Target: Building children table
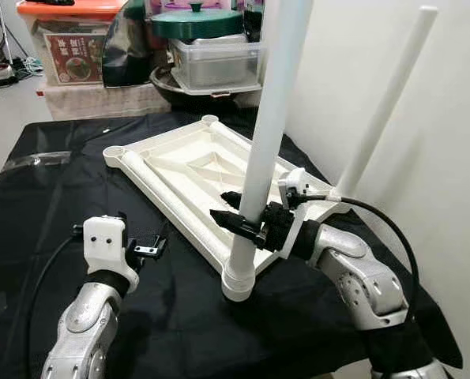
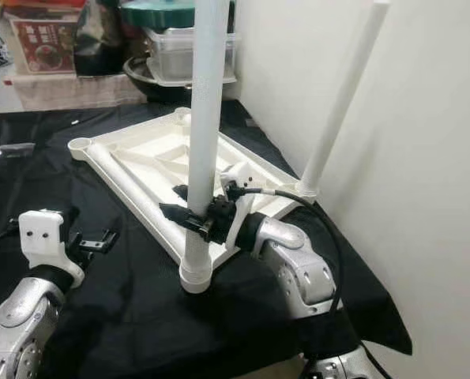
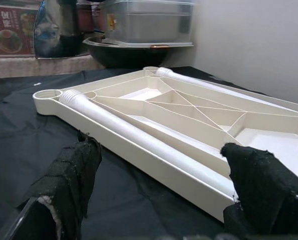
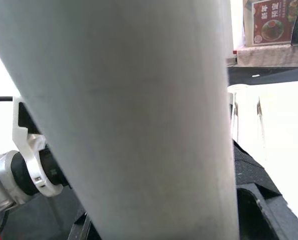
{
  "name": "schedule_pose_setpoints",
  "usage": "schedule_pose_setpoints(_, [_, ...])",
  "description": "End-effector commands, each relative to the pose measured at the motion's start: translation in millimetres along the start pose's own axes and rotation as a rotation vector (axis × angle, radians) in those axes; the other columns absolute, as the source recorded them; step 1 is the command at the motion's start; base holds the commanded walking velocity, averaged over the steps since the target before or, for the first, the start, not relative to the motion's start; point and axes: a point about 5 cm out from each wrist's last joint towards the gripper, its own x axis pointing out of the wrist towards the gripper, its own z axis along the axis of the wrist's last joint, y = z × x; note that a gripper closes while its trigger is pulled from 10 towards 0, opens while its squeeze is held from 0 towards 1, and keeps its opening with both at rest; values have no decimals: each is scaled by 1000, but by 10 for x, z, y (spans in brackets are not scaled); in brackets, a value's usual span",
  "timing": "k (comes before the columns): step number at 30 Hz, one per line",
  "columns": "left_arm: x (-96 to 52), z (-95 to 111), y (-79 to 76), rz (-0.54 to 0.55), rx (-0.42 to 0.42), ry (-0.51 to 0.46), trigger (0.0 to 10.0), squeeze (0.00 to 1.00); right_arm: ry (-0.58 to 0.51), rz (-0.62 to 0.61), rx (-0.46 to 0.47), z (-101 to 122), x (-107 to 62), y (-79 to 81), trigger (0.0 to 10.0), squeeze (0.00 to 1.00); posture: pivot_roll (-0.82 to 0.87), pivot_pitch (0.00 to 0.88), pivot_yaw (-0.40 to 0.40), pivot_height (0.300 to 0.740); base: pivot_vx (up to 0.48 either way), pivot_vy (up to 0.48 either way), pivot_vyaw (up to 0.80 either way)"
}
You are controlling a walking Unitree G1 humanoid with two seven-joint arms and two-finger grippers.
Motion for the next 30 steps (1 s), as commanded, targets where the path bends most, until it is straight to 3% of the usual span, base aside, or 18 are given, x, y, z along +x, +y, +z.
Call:
schedule_pose_setpoints(1, [3,3,2,-2,-9,3,10000,0,-45,76,53,-32,36,104,10000,0,59,0,-72,740,0,0,0])
schedule_pose_setpoints(6, [0,9,6,9,-4,-3,10000,0,-15,-64,12,-103,52,-7,10000,0,59,0,-72,740,0,0,0])
schedule_pose_setpoints(8, [-2,7,8,13,-2,-3,10000,0,9,-418,14,-170,18,-292,10000,0,64,0,-74,740,0,0,0])
schedule_pose_setpoints(9, [-2,7,8,13,-2,-3,10000,0,9,-418,14,-170,18,-292,10000,0,64,0,-74,740,0,0,0])
schedule_pose_setpoints(10, [-6,5,14,16,2,-2,10000,0,39,-633,34,-224,-64,-427,10000,0,67,0,-71,740,0,0,0])
schedule_pose_setpoints(11, [-6,5,14,16,2,-2,10000,0,39,-633,34,-224,-64,-427,10000,0,67,0,-71,740,0,0,0])
schedule_pose_setpoints(13, [-11,0,27,22,10,3,10000,0,64,-860,52,-270,-193,-481,10000,0,66,0,-64,740,0,0,0])
schedule_pose_setpoints(18, [-1,-15,34,21,17,13,10000,0,72,-914,45,-265,-230,-403,10000,0,61,0,-55,740,0,0,0])
schedule_pose_setpoints(30, [15,-41,43,20,26,32,10000,0,27,-919,101,-282,-228,-416,10000,0,65,0,-54,740,0,0,0])
